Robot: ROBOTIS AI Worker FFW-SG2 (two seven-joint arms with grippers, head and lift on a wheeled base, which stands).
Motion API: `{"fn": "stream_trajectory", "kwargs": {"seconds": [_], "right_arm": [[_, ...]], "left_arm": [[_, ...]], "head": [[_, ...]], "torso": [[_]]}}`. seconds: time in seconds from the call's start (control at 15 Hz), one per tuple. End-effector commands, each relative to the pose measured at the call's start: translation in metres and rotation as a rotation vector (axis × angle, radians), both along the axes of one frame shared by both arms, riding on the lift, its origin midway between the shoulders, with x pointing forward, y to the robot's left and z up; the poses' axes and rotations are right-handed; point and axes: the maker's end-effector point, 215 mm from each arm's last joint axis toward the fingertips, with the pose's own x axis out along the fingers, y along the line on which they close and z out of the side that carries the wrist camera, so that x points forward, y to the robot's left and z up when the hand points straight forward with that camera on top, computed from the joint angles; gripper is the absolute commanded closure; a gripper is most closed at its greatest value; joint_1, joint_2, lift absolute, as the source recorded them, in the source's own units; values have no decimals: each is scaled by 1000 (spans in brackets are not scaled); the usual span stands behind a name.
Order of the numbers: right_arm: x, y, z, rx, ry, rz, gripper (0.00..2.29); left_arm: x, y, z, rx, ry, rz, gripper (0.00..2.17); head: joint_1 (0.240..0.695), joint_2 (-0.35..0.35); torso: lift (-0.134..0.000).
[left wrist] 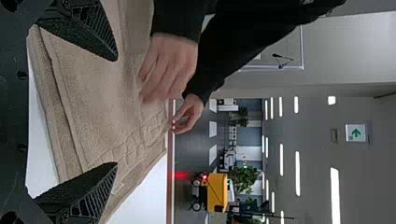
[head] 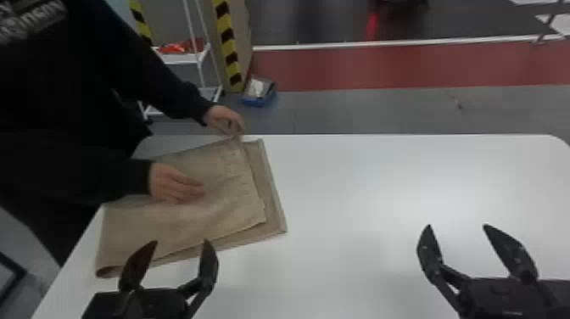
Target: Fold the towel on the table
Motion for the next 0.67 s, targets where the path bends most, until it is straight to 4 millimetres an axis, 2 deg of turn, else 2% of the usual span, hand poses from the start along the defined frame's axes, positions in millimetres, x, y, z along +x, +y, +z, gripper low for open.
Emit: {"fn": "stream_trajectory", "kwargs": {"seconds": [0.0, 0.6], "right_arm": [[0, 0, 0, 0, 0, -1, 130], [0, -2, -2, -3, 4, -4, 130]], "left_arm": [[0, 0, 0, -1, 1, 1, 80], [0, 0, -1, -1, 2, 1, 80]], "head": [[695, 114], [695, 111]], "torso": [[-119], [-119]]}}
